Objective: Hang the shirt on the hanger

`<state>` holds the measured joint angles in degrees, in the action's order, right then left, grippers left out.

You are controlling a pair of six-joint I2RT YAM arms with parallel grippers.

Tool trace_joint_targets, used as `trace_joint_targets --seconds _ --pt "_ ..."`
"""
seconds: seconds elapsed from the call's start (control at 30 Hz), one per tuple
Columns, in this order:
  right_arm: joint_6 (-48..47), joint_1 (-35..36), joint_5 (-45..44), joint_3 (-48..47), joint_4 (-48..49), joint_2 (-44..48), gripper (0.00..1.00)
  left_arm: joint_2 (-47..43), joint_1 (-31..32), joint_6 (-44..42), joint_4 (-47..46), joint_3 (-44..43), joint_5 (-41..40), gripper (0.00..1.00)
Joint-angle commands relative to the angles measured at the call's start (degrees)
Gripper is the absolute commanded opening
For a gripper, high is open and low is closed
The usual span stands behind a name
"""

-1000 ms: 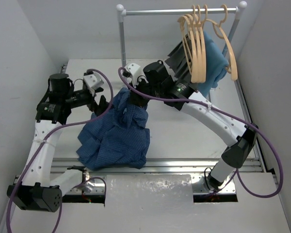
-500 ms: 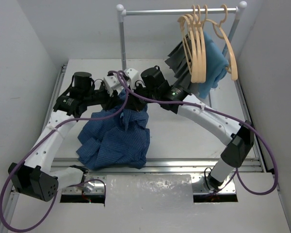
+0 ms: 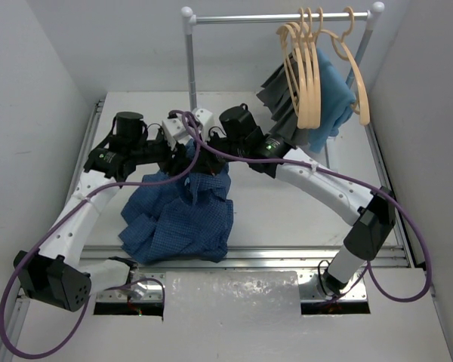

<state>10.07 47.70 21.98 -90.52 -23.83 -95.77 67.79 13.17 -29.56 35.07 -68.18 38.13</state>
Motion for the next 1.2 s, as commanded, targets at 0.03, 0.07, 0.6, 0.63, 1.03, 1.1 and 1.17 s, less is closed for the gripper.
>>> trace_joint_targets --seconds 0.03,0.07,0.6,0.63,1.03,1.1,1.17 --pt "-1.5 -0.1 3.6 1.6 5.1 2.0 0.00 0.9 0.5 -0.2 -0.9 0.3 4.1 0.36" --pt "-1.5 0.0 3.4 2.3 5.2 2.2 0.00 0.9 0.5 0.1 -0.9 0.3 4.4 0.26" --pt "14.2 6.8 -27.2 41.1 49.1 15.8 0.64 -0.4 0.5 16.8 -12.7 1.7 -9.4 0.00" --pt "14.0 7.8 -29.0 43.2 51.2 15.6 0.64 -0.6 0.5 17.3 -13.1 2.2 -9.3 0.00" --pt "20.3 13.6 -36.0 46.3 68.3 6.6 0.65 -1.6 0.5 18.2 -15.9 3.9 -9.0 0.00" --pt "21.0 13.6 -39.4 42.5 65.1 2.7 0.66 -1.6 0.5 18.0 -15.6 3.9 -9.1 0.00" --pt "22.8 13.5 -40.3 40.6 62.9 1.0 0.66 -1.8 0.5 18.1 -15.3 3.6 -10.0 0.00"
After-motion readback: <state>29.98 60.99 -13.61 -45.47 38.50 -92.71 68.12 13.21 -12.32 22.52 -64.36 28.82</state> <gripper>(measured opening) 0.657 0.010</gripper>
